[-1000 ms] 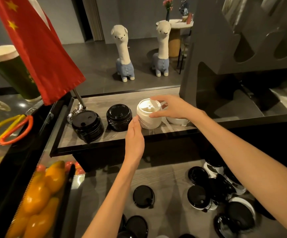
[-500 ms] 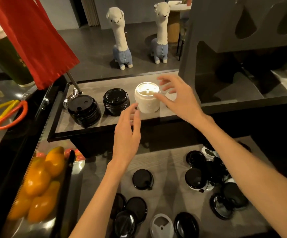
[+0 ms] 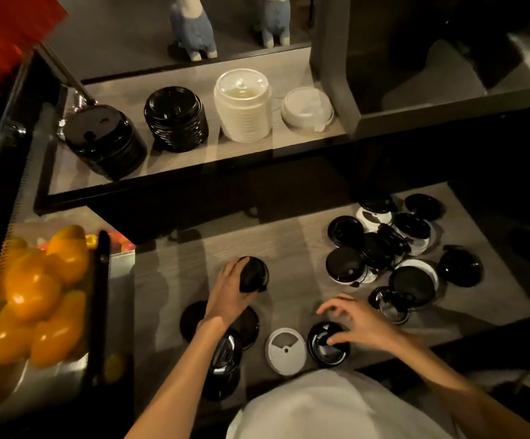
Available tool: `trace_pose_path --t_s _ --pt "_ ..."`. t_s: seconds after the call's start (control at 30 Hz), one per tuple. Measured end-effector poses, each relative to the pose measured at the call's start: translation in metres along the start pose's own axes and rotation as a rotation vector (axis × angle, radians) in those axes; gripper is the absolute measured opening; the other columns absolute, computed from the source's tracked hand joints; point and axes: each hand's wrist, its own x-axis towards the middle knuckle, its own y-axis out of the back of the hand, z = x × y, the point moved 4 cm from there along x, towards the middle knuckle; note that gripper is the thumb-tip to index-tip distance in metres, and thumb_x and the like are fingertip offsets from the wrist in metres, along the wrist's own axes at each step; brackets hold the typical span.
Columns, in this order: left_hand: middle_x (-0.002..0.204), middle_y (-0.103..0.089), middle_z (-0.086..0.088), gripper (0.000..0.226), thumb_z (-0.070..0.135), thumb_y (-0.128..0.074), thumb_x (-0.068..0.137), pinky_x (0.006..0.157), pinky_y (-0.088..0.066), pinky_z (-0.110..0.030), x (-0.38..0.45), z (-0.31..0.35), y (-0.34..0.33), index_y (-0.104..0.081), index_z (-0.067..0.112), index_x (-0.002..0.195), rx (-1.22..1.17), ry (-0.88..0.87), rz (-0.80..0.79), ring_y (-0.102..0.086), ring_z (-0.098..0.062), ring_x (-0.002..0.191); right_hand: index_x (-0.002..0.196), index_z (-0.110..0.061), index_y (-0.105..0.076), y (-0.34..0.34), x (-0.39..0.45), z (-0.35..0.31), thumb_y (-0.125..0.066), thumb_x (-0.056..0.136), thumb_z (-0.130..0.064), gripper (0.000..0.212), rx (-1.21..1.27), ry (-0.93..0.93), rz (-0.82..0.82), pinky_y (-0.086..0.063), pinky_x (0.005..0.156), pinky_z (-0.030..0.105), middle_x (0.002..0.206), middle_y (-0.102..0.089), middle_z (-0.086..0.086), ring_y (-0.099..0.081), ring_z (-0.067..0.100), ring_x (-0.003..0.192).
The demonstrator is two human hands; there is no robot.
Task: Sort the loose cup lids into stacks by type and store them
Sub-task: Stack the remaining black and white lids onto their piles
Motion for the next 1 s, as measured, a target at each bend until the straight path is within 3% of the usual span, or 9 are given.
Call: trace_pose_path --t_s 0.13,0.33,0.43,0.53,0.6,0.67,0.77,0.93,1.0 --pt "0.163 -0.033 -0.001 0.089 0.015 -0.084 0.082 0.125 -0.028 -0.040 0.003 0.003 -0.009 -0.037 0.019 0.157 0.045 -0.024 0.050 -0.027 -0.024 0.152 0.116 -0.039 -0.068 -0.012 -0.001 0.017 -0.095 0.068 -0.030 0.056 0.040 -0.024 0.051 -0.055 0.087 0.026 0.115 -0.055 -0.015 -0.061 0.002 0.092" --pt "0.148 -0.042 -0.002 0.090 0.016 -0.089 0.074 0.112 -0.043 -0.050 0.002 0.008 -0.013 -0.043 0.017 0.151 0.085 -0.015 0.134 -0.045 -0.029 0.136 0.102 -0.041 -0.064 -0.015 0.009 0.026 -0.092 0.075 -0.024 0.042 0.104 -0.096 0.232 -0.058 0.082 0.039 0.100 -0.060 -0.009 -0.061 0.008 0.076" --pt "0.143 -0.040 -0.003 0.090 0.015 -0.092 0.070 0.114 -0.044 -0.046 0.003 0.012 -0.010 -0.046 0.013 0.147 -0.034 -0.017 0.145 -0.048 -0.028 0.130 0.112 -0.026 -0.067 -0.010 0.014 0.024 -0.085 0.084 -0.030 0.034 0.111 -0.128 0.397 -0.059 0.078 0.031 0.093 -0.063 -0.010 -0.065 0.005 0.076" --pt "0.136 -0.041 -0.002 0.084 0.016 -0.097 0.063 0.112 -0.041 -0.034 0.000 0.020 -0.001 -0.052 0.017 0.134 -0.228 0.008 0.161 -0.047 -0.021 0.124 0.117 -0.031 -0.066 0.000 0.013 0.014 -0.080 0.088 -0.037 0.033 0.052 -0.095 0.493 -0.060 0.075 0.031 0.098 -0.063 -0.013 -0.063 0.000 0.078" --pt "0.135 -0.046 -0.003 0.085 0.010 -0.098 0.060 0.107 -0.043 -0.028 -0.005 0.028 0.006 -0.051 0.018 0.129 -0.390 0.040 0.131 -0.050 -0.017 0.121 0.131 -0.040 -0.059 0.001 0.013 0.007 -0.083 0.084 -0.041 0.053 -0.050 -0.047 0.378 -0.058 0.080 0.028 0.122 -0.056 -0.015 -0.059 -0.004 0.085" --pt "0.131 -0.053 0.000 0.087 0.008 -0.098 0.059 0.099 -0.049 -0.027 -0.012 0.034 0.011 -0.049 0.021 0.129 -0.578 0.097 0.074 -0.055 -0.015 0.118 0.148 -0.043 -0.045 -0.002 0.015 0.001 -0.088 0.079 -0.037 0.081 -0.138 0.014 0.209 -0.052 0.097 0.024 0.147 -0.037 -0.019 -0.050 -0.004 0.112" --pt "0.130 -0.061 0.002 0.088 0.017 -0.100 0.058 0.096 -0.052 -0.028 -0.020 0.038 0.014 -0.054 0.033 0.131 -0.783 0.150 0.021 -0.060 -0.015 0.120 0.157 -0.033 -0.037 -0.007 0.023 -0.005 -0.088 0.079 -0.029 0.093 -0.340 0.091 0.149 -0.039 0.118 0.037 0.160 -0.028 -0.013 -0.032 0.013 0.143" --pt "0.128 -0.071 -0.007 0.088 0.012 -0.094 0.063 0.105 -0.051 -0.036 -0.023 0.044 0.016 -0.054 0.023 0.140 -1.069 0.236 0.046 -0.066 -0.022 0.122 0.152 -0.027 -0.044 -0.002 0.028 -0.011 -0.086 0.080 -0.039 0.085 -0.395 0.083 0.196 -0.041 0.115 0.039 0.150 -0.039 -0.010 -0.041 0.020 0.135" --pt "0.121 -0.075 -0.008 0.065 0.006 -0.083 0.075 0.104 -0.050 -0.033 -0.025 0.048 0.018 -0.057 0.012 0.135 -1.142 0.270 0.067 -0.068 -0.022 0.119 0.150 -0.028 -0.045 0.006 0.026 -0.017 -0.085 0.078 -0.048 0.084 -0.329 0.080 0.263 -0.043 0.112 0.041 0.146 -0.040 -0.010 -0.046 0.020 0.129"
